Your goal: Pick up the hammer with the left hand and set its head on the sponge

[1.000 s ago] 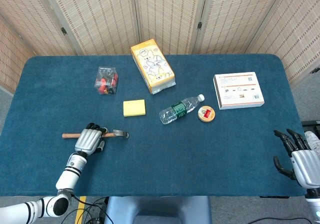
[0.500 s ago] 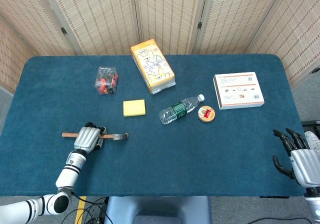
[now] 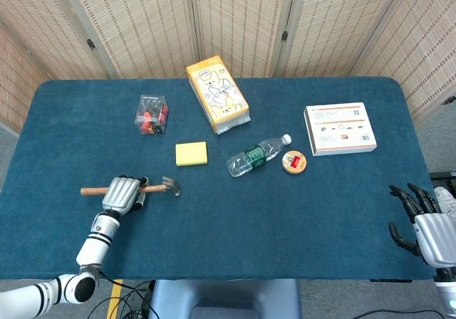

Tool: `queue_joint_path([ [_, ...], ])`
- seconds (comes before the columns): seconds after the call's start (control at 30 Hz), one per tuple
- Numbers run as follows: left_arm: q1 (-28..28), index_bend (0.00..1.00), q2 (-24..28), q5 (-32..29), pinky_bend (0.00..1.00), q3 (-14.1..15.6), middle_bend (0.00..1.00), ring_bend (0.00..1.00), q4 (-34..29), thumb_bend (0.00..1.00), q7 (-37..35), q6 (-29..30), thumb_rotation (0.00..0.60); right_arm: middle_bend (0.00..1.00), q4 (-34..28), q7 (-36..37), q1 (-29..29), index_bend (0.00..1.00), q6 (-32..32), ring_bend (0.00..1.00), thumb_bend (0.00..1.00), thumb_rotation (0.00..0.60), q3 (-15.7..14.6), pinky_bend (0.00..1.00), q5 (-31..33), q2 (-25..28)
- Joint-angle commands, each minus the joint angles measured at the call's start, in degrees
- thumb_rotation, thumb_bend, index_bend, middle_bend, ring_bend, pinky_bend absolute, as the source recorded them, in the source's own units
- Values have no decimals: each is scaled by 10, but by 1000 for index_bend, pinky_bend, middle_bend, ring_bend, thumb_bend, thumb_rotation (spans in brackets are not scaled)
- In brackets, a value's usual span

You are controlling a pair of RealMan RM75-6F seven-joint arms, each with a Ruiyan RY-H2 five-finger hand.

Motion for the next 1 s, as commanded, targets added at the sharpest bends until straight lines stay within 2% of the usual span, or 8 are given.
queue_joint_path([
  [0.03, 1, 628, 3, 22, 589, 1, 721, 576, 12, 678, -27, -1, 600, 242, -2, -1, -1, 103, 1, 63, 371, 600, 0, 122, -1, 1],
  [0.2, 2, 676, 3, 66, 725, 0, 766, 661, 33, 734, -95, -1, 600, 244, -6, -5, -1, 103, 2, 63, 371, 600, -1, 122, -3, 2],
  [0.33, 2, 729, -6, 124, 856, -5, 814, 727, 69, 784, -191, 20, 600, 249, -11, -9, -2, 103, 3, 64, 371, 600, -1, 122, -4, 3],
  [0.43, 1, 758, -17, 167, 899, -7, 841, 751, 103, 800, -264, 44, 600, 250, -14, -12, -3, 103, 3, 64, 371, 600, -2, 122, -3, 4],
  [0.7, -19, 767, -32, 211, 953, -18, 850, 792, 159, 800, -369, 57, 600, 259, -20, -19, -3, 103, 1, 64, 371, 600, -2, 122, -2, 5],
  [1.0, -62, 767, -68, 209, 961, -39, 850, 799, 245, 800, -400, 28, 600, 263, -22, -23, -6, 103, 1, 65, 371, 600, -2, 122, 3, 5],
])
